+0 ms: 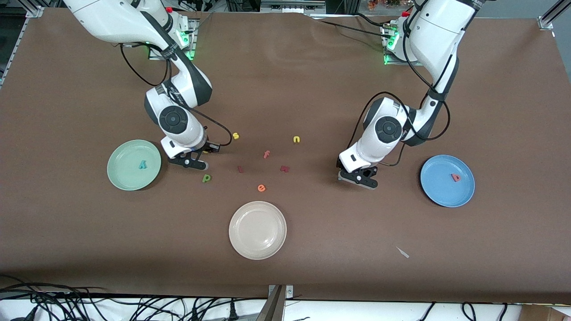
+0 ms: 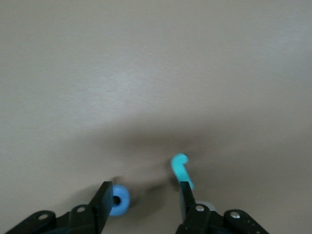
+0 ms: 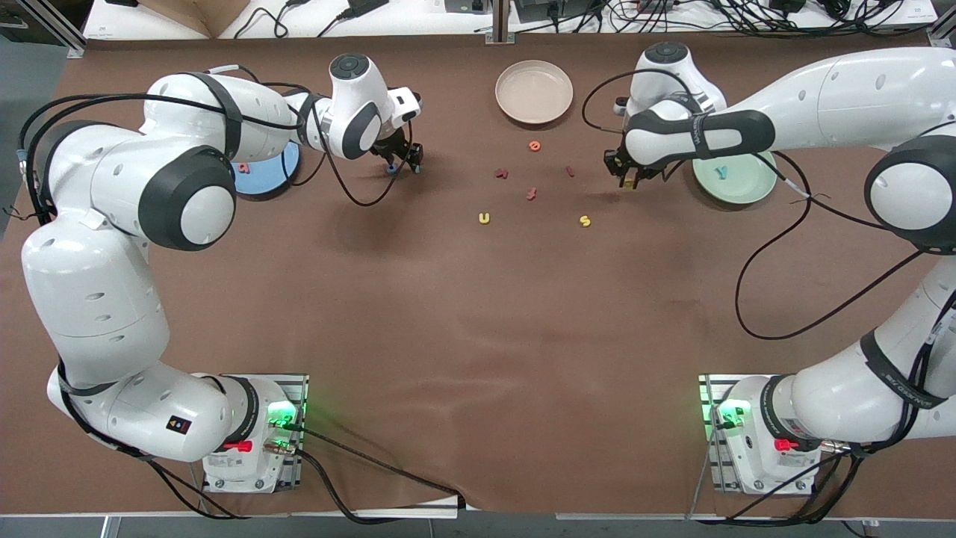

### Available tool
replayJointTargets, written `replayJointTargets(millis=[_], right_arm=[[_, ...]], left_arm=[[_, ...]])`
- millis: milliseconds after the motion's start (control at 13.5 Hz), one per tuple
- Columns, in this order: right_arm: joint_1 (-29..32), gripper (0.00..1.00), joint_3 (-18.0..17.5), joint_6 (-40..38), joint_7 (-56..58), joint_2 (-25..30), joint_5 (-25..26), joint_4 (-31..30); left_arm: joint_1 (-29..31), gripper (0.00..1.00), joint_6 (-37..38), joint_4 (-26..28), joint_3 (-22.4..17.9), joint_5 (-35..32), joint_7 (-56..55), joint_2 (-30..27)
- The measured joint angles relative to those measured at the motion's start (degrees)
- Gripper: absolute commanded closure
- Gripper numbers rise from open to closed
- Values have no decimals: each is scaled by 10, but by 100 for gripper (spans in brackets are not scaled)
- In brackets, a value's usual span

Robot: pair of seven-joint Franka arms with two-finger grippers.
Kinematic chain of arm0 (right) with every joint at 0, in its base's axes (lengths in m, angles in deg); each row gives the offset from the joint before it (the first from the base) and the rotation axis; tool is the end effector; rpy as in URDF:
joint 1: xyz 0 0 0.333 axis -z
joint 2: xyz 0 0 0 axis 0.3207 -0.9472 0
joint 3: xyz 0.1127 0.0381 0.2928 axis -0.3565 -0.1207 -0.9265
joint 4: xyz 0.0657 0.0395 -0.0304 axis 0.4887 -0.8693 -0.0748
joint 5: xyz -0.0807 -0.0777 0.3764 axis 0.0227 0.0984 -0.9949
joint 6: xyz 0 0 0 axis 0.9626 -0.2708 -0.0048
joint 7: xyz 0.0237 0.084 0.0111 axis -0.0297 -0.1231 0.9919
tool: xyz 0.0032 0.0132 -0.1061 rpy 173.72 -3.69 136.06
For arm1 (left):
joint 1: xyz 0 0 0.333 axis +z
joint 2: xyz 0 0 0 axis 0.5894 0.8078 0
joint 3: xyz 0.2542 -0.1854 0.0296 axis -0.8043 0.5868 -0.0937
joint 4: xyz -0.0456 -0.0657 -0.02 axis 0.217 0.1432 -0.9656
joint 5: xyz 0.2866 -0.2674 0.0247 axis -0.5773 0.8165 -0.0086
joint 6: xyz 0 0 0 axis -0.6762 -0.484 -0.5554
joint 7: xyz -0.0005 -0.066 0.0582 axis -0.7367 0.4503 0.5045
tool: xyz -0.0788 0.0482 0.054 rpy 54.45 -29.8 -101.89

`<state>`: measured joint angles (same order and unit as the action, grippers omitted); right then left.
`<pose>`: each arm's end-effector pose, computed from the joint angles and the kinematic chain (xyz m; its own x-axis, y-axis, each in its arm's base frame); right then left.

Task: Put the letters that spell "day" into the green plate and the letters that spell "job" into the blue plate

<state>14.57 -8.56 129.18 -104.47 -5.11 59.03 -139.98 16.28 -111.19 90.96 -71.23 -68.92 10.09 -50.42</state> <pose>0.5429 0.2332 0.2206 0.9774 -0.1803 -0.1100 -0.1692 -0.9802 0.1031 0.5775 -0.2599 0.1856 0.9552 -0.2862 0.0760 -0.2917 -0.9534 0.0768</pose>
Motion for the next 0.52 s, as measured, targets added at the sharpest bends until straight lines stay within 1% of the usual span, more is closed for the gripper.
replayJointTargets(millis=[148,520], right_arm=[[1,80,30,-9,65,2,2,4],[3,79,122,-24,277,23,3,5]], left_arm=[[1,37,0,-3,-10,0,13,0],[0,35,0,-1,-12,0,17,8]])
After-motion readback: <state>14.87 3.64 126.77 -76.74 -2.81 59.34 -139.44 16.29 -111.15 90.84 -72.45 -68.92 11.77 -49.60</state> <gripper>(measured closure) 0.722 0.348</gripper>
